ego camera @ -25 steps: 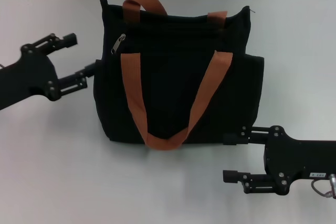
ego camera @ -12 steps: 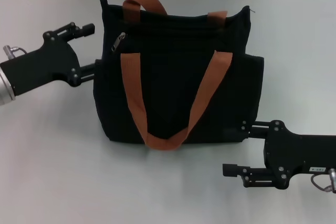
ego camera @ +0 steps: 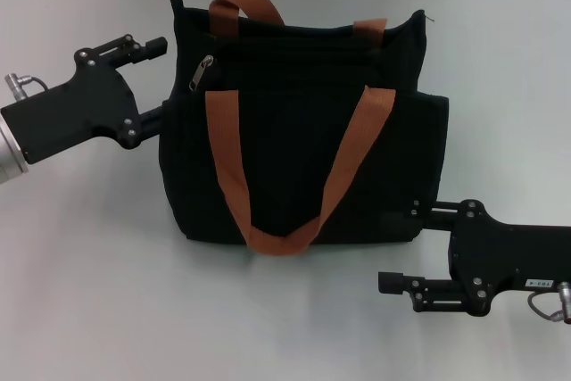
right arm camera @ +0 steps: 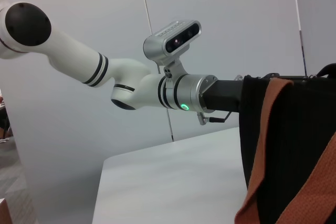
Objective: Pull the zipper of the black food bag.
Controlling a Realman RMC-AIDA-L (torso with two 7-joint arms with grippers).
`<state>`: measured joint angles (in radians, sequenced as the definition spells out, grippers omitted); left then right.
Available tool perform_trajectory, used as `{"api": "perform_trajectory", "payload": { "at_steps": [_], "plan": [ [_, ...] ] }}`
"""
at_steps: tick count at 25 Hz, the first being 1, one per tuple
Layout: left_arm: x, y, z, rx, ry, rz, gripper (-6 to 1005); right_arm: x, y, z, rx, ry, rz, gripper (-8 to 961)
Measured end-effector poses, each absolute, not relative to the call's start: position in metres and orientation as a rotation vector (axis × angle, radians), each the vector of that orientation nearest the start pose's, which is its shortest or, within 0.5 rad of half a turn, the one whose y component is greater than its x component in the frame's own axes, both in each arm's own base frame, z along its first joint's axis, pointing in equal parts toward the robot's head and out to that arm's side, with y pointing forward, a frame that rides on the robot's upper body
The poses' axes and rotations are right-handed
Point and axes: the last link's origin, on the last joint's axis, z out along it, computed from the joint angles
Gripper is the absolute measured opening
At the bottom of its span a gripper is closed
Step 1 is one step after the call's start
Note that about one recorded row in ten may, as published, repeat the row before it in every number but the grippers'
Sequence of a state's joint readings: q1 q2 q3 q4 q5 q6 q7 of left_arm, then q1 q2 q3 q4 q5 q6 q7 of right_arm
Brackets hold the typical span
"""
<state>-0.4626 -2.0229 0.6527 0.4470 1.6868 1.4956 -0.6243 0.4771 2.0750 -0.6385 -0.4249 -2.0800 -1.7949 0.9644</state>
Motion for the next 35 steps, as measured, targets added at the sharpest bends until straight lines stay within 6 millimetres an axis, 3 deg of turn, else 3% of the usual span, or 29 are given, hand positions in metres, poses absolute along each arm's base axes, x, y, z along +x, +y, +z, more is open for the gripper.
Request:
{"api": "perform_trajectory", "payload": {
  "at_steps": [10, 13, 18, 24, 29, 35],
  "plan": [
    [-0.287, 0.329, 0.016, -2.376, 0.055, -0.706, 580, 0.271, 0.258, -0.032, -2.915, 0.320, 0.954, 707],
    [-0.286, 0.329, 0.016, -2.376, 0.058, -0.706, 364, 0.271, 0.258, -0.032, -2.914, 0.320, 0.953, 707],
    [-0.287, 0.328, 0.017, -2.367, 0.092, -0.697, 132, 0.269, 0.259, -0.032, -2.911, 0.316, 0.966, 706],
    [-0.287, 0.325, 0.018, -2.360, 0.099, -0.716, 28, 0.261, 0.259, -0.028, -2.904, 0.323, 1.052, 705],
    [-0.286, 0.321, 0.018, -2.347, 0.124, -0.734, 28, 0.243, 0.262, -0.018, -2.868, 0.363, 1.239, 706],
    [-0.280, 0.314, 0.016, -2.292, 0.187, -0.779, 28, 0.216, 0.286, -0.001, -2.829, 0.622, 1.438, 707]
  ]
}}
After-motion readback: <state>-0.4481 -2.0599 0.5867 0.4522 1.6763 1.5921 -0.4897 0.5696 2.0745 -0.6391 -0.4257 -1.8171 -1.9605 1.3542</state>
